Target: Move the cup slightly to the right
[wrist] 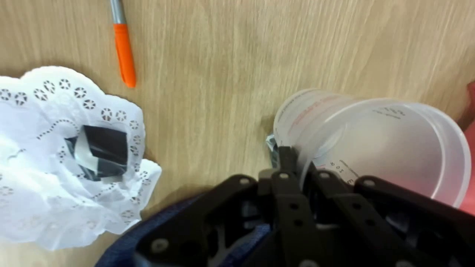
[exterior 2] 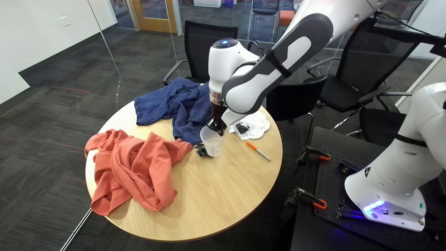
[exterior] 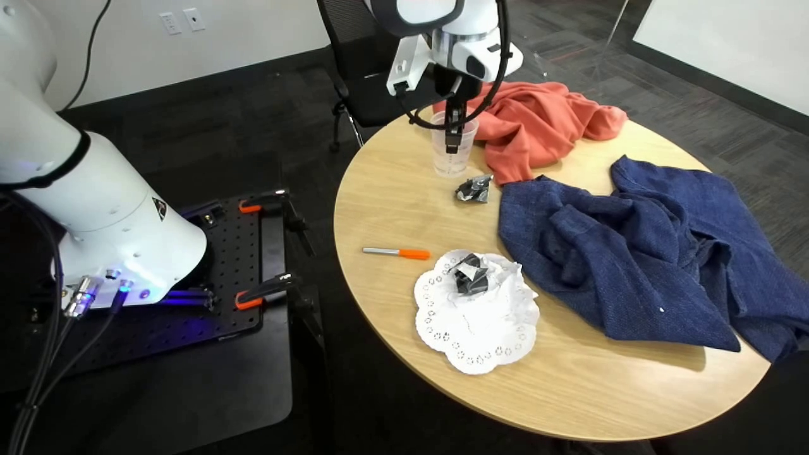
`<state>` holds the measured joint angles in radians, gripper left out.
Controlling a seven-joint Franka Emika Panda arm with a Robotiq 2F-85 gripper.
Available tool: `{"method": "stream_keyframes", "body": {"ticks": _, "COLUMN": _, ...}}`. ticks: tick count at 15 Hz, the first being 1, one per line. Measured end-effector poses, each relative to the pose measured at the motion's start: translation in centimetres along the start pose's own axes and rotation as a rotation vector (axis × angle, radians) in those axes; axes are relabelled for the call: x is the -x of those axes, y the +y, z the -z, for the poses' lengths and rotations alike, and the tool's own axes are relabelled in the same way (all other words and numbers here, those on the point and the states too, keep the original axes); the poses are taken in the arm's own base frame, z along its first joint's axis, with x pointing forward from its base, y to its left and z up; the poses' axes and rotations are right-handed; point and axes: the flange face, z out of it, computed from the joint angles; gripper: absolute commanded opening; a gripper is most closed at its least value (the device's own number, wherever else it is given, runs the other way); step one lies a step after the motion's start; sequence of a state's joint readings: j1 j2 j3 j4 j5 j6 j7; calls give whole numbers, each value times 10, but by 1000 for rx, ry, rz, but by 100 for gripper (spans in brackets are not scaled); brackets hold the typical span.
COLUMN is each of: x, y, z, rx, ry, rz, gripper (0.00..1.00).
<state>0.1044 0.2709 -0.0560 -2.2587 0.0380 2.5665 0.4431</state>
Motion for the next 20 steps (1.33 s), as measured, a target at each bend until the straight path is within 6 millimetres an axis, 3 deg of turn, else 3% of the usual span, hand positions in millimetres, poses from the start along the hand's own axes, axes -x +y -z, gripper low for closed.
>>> {"method": "stream_keyframes", "body": {"ticks": 5, "x": -15, "y": 40, "z": -4, "rx": 13, "ry": 20, "rz": -216, "gripper": 1}}
{"method": "stream_keyframes", "body": {"ticks": 9, "x": -23, "y": 59, "z": -19, "rx": 20, "ry": 39, "rz": -332, "gripper": 1}}
{"method": "stream_keyframes", "body": {"ticks": 15, "x": -27, "y": 75, "z": -50, "rx": 51, "ry": 31, "rz": -440, "gripper": 1}}
{"method": "stream_keyframes", "body": {"ticks": 20, "x": -26, "y": 77, "z": -63, "rx": 61, "ry": 28, "rz": -462, "gripper": 1}}
